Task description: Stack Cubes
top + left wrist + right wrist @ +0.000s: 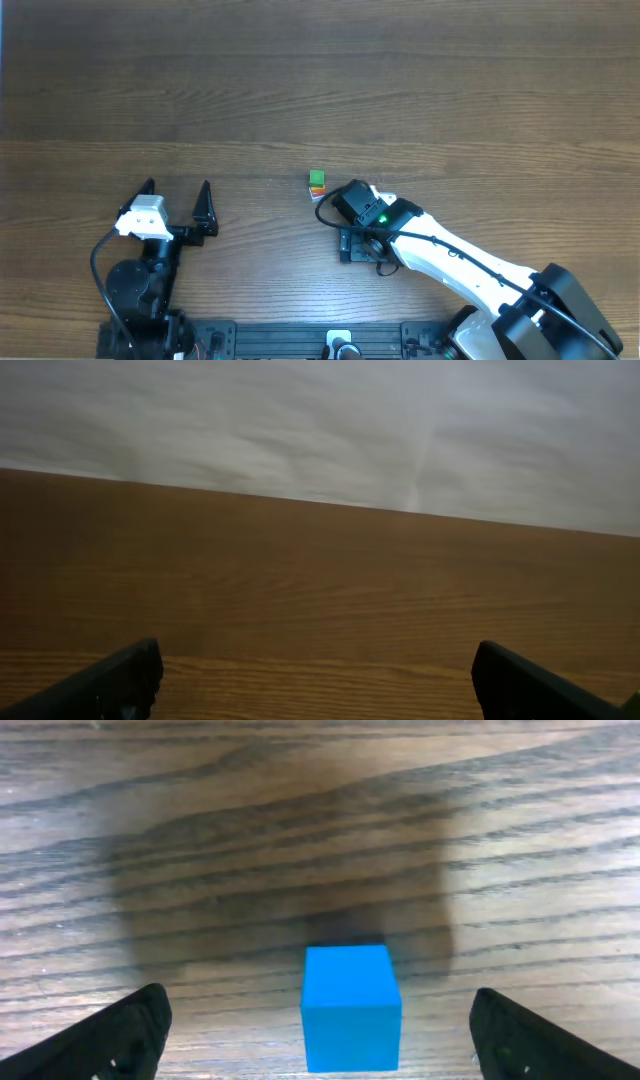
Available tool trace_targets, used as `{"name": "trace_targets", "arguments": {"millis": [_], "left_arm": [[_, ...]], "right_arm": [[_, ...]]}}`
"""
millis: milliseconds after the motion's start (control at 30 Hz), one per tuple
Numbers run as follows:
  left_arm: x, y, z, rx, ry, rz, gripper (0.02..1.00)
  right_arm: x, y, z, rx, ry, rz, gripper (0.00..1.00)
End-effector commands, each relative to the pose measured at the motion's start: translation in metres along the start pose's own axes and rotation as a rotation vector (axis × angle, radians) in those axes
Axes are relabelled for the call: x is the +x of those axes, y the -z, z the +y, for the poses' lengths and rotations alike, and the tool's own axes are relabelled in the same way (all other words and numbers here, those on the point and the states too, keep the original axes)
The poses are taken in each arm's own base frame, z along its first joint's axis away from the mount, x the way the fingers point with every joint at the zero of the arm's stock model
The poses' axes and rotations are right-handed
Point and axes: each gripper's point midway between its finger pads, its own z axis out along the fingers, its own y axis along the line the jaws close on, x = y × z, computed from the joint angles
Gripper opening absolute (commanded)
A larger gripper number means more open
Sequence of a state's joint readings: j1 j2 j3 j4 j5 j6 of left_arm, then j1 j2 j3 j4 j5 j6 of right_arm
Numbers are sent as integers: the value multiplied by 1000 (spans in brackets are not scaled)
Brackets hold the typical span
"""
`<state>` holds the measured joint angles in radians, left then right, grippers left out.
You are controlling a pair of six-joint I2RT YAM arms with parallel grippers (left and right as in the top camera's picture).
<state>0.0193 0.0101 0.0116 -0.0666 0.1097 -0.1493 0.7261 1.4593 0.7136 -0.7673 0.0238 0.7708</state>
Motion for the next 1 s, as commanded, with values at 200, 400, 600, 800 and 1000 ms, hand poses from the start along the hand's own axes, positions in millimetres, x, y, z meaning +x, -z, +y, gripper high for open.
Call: {"name": "trace_targets", "arguments": {"millis": [200,400,600,800,1000], "left_arm": [[2,0,-1,8,-14,3,1000],[2,0,-1,8,-14,3,1000],[2,0,-1,8,-14,3,1000],[2,0,-1,8,-14,3,1000],[2,0,-1,8,-14,3,1000]], "right_arm": [[2,-7,-10,-3,55,2,851],[4,-8,-9,-13,55,12,750],[6,-9,-9,-15,54,22,619],[7,-9,-9,-18,54,24,503],[6,-9,-9,-18,54,24,419]]}}
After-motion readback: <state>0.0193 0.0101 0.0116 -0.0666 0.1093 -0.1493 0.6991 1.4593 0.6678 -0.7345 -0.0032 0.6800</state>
